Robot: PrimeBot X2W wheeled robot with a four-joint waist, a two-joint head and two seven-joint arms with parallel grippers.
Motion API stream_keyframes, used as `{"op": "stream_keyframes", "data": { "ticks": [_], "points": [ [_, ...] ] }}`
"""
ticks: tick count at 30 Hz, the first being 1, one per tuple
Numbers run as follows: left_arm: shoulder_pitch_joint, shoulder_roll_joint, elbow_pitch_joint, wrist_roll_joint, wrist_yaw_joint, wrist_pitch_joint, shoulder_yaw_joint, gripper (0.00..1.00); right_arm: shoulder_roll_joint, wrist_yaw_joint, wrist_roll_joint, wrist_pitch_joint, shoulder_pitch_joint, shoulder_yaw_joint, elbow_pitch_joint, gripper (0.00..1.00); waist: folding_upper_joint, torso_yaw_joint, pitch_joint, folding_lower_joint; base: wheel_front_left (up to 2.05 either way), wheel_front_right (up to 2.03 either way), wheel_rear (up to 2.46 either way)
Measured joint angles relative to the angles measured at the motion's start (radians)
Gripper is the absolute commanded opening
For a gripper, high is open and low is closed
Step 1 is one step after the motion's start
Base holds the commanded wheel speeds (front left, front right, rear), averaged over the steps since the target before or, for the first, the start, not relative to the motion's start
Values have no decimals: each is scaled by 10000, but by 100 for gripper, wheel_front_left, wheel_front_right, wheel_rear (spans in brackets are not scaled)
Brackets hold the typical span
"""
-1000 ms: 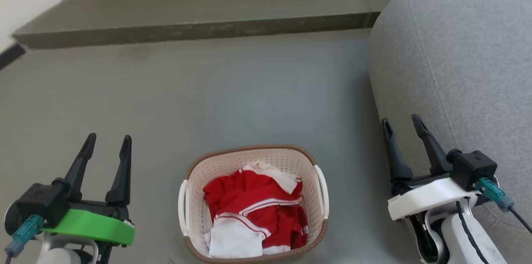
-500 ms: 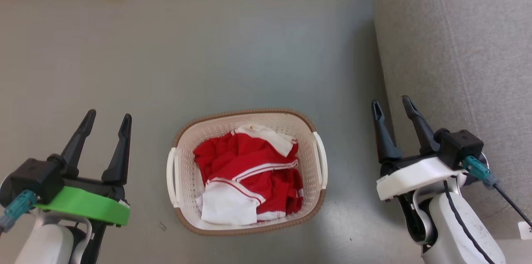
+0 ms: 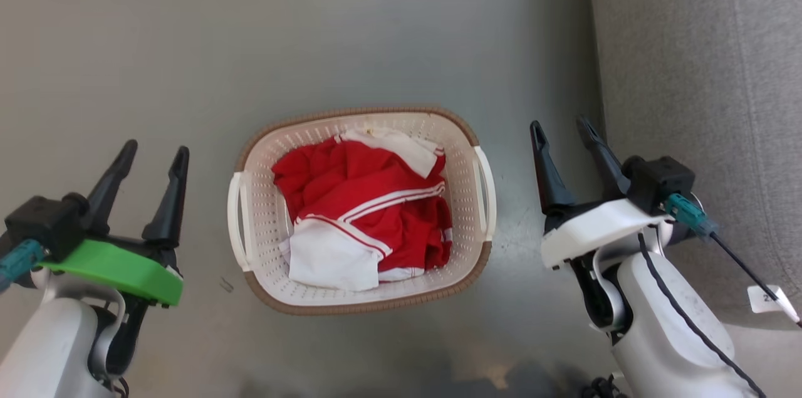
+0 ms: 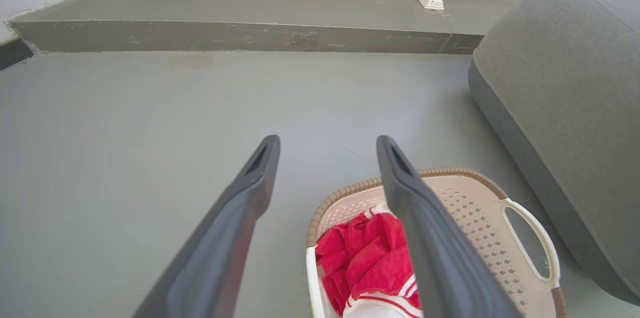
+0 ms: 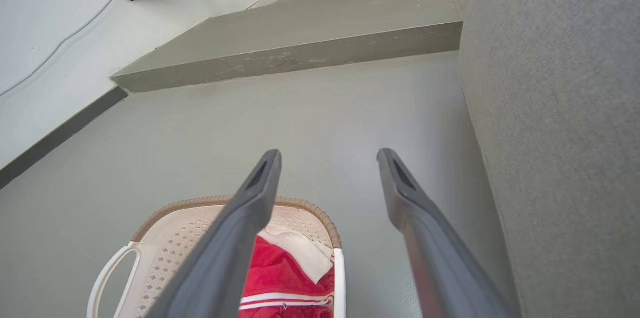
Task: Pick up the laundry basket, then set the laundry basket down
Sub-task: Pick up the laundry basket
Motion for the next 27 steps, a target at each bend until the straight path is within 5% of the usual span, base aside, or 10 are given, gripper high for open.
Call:
{"op": "stream_keyframes", "data": {
  "ticks": [27],
  "points": [
    [-2704,447,3028,-1860,0,374,-2619,100,-96,-374,2094,-15,-2815,2548,3614,100,0,-170,3050,-1,0,0,0]
  ]
}}
